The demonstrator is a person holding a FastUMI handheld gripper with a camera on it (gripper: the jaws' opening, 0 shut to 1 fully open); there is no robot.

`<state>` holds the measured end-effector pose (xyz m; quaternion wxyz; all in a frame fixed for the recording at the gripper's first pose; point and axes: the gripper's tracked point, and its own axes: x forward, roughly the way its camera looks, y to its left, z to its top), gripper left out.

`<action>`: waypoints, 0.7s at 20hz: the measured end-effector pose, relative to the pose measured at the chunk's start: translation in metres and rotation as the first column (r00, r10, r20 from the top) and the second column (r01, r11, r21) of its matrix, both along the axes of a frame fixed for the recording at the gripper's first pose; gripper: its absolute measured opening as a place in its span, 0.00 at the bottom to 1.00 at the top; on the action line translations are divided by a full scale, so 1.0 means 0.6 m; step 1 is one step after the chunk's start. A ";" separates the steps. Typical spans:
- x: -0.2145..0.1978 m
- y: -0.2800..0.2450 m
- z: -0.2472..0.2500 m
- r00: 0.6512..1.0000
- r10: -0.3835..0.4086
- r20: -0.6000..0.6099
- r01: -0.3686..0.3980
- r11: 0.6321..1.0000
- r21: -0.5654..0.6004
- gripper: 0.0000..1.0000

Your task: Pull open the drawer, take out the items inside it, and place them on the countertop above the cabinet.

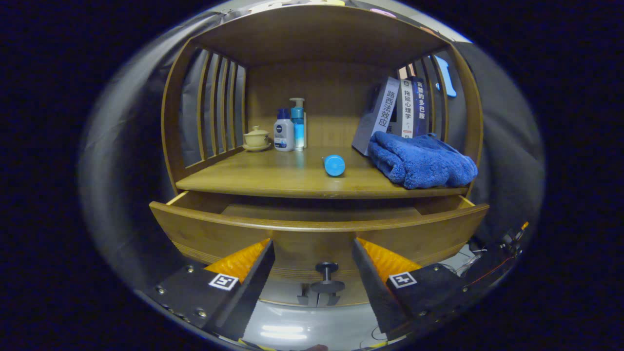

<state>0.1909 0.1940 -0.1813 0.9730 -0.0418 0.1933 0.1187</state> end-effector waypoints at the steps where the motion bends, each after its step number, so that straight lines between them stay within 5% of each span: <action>1: 0.005 0.002 0.001 1.000 0.001 0.001 -0.001 1.000 0.010 0.97; 14: 0.061 0.018 -0.003 1.000 -0.004 0.011 0.003 0.995 0.098 0.97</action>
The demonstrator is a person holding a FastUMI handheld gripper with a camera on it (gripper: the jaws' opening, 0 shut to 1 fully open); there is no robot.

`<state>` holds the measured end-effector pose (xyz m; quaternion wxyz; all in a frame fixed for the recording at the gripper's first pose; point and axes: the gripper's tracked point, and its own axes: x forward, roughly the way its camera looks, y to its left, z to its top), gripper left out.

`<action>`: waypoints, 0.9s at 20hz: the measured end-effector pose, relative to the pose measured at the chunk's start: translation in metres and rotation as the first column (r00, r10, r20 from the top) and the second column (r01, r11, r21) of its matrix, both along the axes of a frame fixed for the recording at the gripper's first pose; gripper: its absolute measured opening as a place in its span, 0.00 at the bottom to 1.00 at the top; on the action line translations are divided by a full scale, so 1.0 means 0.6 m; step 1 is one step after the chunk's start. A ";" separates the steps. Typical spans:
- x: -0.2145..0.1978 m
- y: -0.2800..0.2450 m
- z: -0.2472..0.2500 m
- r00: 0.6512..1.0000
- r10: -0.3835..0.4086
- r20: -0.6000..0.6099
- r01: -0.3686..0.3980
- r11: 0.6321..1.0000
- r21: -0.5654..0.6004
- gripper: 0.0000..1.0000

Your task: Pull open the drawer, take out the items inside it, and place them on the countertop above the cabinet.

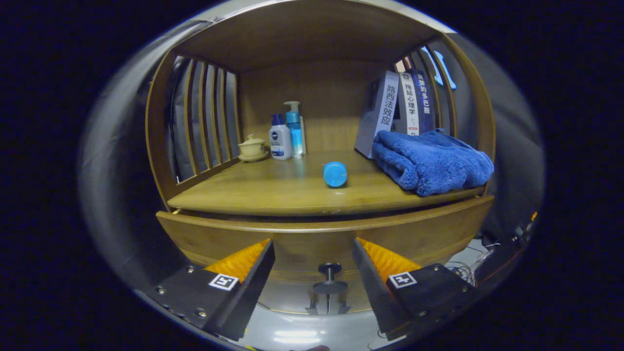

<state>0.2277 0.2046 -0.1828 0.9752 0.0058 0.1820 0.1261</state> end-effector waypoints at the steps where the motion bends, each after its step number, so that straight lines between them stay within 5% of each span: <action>1: 0.002 0.002 0.000 1.000 0.000 0.002 0.000 1.000 0.006 0.97; 18: 0.026 0.005 -0.007 0.999 -0.036 0.013 0.035 0.999 0.030 0.96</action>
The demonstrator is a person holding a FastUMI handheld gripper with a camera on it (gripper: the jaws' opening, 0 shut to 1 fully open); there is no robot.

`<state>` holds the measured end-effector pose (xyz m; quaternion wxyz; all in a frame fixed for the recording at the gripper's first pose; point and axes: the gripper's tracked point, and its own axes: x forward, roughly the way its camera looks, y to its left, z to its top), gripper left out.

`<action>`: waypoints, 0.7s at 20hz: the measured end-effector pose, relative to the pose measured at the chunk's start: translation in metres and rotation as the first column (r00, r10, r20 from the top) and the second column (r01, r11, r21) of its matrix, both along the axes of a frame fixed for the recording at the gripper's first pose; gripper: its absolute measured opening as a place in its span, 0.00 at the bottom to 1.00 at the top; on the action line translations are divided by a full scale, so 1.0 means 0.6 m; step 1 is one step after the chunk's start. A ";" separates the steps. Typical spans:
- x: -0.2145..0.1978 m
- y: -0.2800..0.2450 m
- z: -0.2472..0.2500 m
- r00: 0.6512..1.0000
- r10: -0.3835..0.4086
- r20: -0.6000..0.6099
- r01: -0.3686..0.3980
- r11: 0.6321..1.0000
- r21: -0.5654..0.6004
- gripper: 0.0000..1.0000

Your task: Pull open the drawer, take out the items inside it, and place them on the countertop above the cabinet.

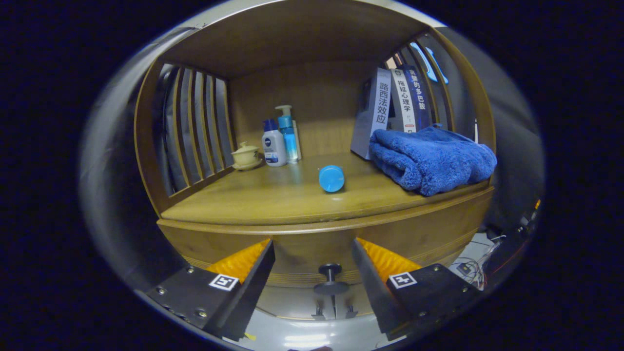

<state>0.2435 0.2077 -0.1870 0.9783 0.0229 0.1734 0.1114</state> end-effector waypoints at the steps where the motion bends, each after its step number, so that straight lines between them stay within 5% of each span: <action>1: 0.001 -0.002 -0.004 1.000 -0.005 -0.003 0.005 1.000 -0.023 0.96; 5: 0.001 -0.003 -0.008 1.000 -0.018 0.010 0.019 0.996 -0.088 0.97; 14: 0.003 -0.012 -0.008 1.000 -0.006 0.012 0.006 1.000 0.027 0.92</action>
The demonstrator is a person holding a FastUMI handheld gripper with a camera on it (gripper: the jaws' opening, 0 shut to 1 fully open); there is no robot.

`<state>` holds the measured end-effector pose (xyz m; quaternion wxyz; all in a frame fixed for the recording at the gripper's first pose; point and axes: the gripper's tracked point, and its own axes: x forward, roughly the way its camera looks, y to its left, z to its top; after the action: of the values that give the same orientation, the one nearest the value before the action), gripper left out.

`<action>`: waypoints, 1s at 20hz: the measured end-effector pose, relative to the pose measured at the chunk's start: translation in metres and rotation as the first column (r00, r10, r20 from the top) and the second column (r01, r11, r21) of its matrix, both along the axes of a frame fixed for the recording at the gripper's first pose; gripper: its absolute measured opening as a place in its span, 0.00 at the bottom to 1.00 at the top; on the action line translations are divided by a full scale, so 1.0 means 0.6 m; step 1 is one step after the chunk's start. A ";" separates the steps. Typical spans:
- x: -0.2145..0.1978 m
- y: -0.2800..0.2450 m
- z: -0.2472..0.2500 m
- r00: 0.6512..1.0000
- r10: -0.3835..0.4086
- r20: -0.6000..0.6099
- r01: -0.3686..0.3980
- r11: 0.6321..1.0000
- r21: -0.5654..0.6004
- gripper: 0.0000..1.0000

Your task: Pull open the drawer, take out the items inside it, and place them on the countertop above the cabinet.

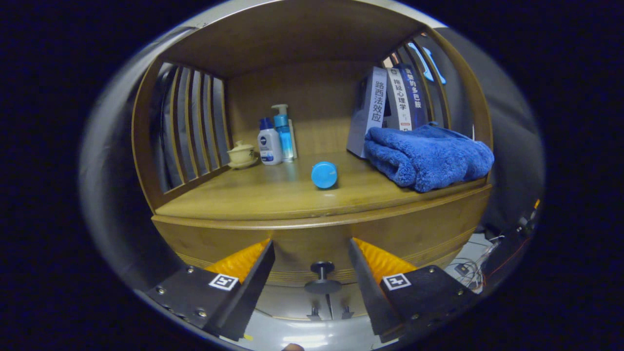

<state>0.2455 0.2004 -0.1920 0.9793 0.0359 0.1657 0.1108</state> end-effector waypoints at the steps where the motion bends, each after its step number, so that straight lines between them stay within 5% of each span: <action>1: 0.000 -0.001 -0.001 1.000 0.003 0.001 -0.003 1.000 -0.008 0.92; 12: -0.045 -0.025 0.096 0.985 0.116 0.127 -0.110 0.993 -0.049 0.92; 20: -0.111 -0.194 0.190 0.977 0.123 0.174 -0.092 0.980 -0.177 0.92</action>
<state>0.1791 0.0838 -0.0782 0.9825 -0.0663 0.0847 0.1523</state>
